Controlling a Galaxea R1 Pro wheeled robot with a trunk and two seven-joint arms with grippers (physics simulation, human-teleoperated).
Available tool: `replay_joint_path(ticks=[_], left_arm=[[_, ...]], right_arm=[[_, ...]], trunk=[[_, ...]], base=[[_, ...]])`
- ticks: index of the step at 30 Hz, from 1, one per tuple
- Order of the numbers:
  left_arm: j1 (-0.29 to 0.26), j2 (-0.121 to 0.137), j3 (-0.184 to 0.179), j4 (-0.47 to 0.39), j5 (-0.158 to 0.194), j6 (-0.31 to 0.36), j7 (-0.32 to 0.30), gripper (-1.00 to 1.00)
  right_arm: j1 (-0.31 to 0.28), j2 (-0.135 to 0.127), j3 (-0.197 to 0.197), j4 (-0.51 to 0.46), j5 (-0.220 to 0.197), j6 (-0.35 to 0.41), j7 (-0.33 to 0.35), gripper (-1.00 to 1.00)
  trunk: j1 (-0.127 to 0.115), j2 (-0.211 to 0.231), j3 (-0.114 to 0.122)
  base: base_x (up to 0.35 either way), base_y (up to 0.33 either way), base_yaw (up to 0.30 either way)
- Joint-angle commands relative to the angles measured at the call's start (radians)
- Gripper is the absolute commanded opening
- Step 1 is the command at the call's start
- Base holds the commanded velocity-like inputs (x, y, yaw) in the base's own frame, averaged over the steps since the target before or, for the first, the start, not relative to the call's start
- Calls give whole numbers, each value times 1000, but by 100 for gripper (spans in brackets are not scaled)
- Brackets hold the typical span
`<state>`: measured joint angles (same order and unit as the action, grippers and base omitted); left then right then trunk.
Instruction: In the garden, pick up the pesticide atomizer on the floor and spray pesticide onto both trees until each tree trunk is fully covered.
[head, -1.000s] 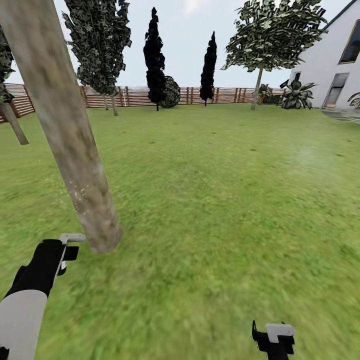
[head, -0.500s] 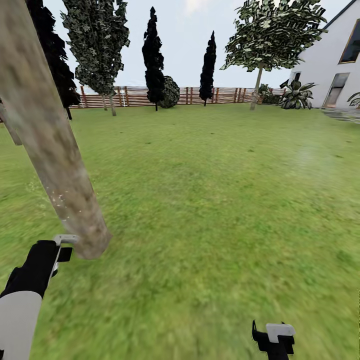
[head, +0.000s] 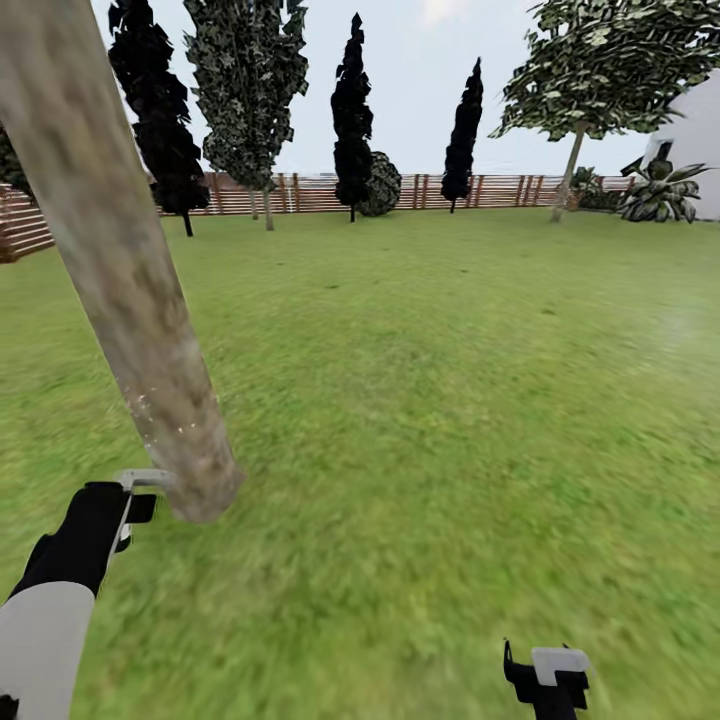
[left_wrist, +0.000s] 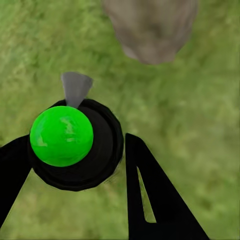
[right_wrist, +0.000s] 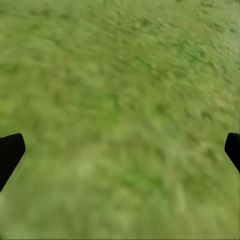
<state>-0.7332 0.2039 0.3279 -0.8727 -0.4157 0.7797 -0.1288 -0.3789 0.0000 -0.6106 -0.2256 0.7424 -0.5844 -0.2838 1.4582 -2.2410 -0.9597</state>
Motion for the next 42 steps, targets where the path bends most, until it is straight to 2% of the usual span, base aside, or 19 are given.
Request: replay_joint_path(ticks=[1, 4, 9, 13, 15, 17, 19, 22, 23, 29, 31, 33, 42], left_arm=[[0, 2, 1, 1, -2, -1, 0, -100], [15, 12, 15, 3, -4, -4, 0, -100], [26, -36, 14, -4, 1, -5, 1, -100], [26, -24, 20, -9, -2, -5, 1, -100], [26, -6, 22, -9, -4, -5, 1, -100], [27, 0, 21, -9, -5, -5, 22, -100], [28, -9, 20, -3, 3, -5, 73, -100], [28, -38, 19, -2, 6, -5, 85, -100], [28, -40, 19, -3, 6, -5, 85, -100], [28, -33, 22, -9, 5, -10, 86, -100], [28, -39, 35, -8, 5, -70, 88, -100], [28, -42, 40, -5, 5, -90, 88, -100], [28, -42, 39, 6, -1, -101, 87, -100]], right_arm=[[0, 0, 0, 0, 0, 0, 0, 100], [0, 0, 0, 0, 0, 0, 0, 100], [0, 0, 0, 0, 0, 0, 0, 100], [0, 0, 0, 0, 0, 0, 0, 100], [0, 0, 0, 0, 0, 0, 0, 100], [0, 0, 0, 0, 0, 0, 0, 100], [0, 0, 0, 0, 1, 0, 0, 100], [0, 0, 0, 0, 0, 0, 0, 100], [0, 0, 0, 0, 0, 0, 0, 100], [0, 0, 0, 0, 0, 0, 0, 100], [0, 0, 0, 0, 0, 0, 0, 100], [0, 0, 0, 0, 0, 0, 0, 100], [0, -1, 0, 0, 0, 0, 2, 100]], trunk=[[0, 0, 0], [0, 0, 0], [0, 0, 0], [0, 0, 0], [0, 0, 0], [0, 0, 0], [0, 0, 0], [0, 0, 0], [0, 0, 0], [0, 0, 0], [0, 0, 0], [0, 0, 0], [0, 0, 0]], base=[[338, 0, 277], [338, -2, 277], [213, -187, 252], [177, -226, 21], [143, -242, 1], [131, -248, 0], [128, -249, 26], [110, -254, 216], [54, -263, 263], [5, -272, 276], [0, -274, 277], [0, -274, 277], [147, -245, 83]])
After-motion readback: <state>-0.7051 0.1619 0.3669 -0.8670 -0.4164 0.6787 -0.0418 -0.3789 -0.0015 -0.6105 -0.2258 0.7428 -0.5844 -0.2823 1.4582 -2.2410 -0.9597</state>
